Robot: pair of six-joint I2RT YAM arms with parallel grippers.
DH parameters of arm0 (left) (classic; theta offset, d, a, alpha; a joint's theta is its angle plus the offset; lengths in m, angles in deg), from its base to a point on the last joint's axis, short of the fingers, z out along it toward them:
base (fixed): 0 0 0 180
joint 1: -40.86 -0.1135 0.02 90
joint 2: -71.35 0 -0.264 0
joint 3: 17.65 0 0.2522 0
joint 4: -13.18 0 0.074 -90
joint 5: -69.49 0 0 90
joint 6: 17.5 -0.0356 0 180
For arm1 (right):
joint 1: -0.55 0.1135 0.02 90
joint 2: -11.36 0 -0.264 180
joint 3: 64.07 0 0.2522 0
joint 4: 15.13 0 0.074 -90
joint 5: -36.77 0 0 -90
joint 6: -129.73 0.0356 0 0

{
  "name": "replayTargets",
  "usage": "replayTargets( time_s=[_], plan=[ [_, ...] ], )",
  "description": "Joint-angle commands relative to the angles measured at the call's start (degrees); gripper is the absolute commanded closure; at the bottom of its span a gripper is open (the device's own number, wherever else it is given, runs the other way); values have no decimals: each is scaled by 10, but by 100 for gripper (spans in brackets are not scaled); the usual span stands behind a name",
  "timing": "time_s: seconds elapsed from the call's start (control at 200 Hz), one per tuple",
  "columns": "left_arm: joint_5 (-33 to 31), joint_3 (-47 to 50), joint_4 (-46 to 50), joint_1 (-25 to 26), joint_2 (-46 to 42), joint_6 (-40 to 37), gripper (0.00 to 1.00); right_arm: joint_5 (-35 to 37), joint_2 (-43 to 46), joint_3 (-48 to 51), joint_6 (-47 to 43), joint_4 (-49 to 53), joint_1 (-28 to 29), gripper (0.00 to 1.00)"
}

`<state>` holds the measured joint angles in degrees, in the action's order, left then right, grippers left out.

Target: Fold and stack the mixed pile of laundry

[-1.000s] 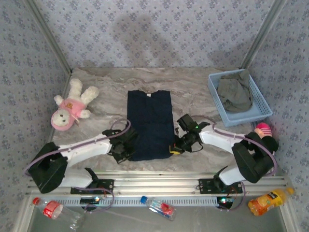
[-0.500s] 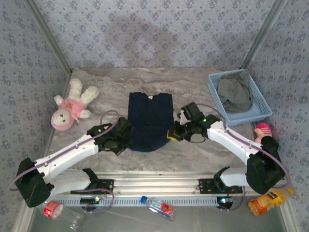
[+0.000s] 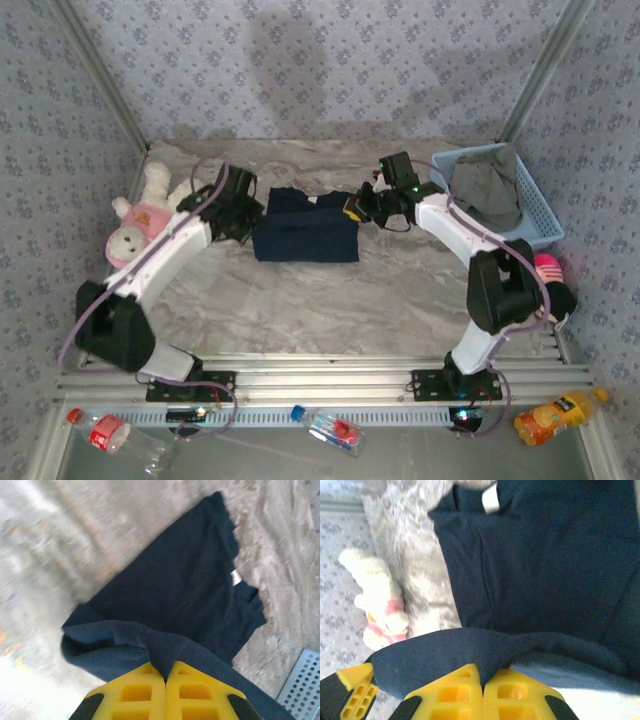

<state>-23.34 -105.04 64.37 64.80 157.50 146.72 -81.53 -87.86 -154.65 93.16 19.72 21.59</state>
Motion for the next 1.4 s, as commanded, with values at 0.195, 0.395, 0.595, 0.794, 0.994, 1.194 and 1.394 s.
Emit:
replayTargets(
  time_s=[0.195,0.395,0.595,0.794,0.994,1.194,1.394],
  plan=[
    [116,-380,46,-75,327,-125,0,69,-170,-137,75,-96,-84,1],
    [56,-715,274,-81,481,-236,0,66,-186,-206,11,-83,-102,0],
    [49,-612,241,-69,417,-279,0,67,-168,-203,-73,-42,-92,0],
    [57,-351,118,-26,295,-263,18,71,-178,-193,-139,-1,-66,41],
    [71,-92,-54,32,196,-170,100,120,-204,-186,-217,62,-18,100],
    [59,-5,-64,63,199,-136,100,149,-245,-166,-253,87,19,100],
    [13,-9,-27,53,231,-163,100,188,-250,-120,-284,118,40,100]
  ],
)
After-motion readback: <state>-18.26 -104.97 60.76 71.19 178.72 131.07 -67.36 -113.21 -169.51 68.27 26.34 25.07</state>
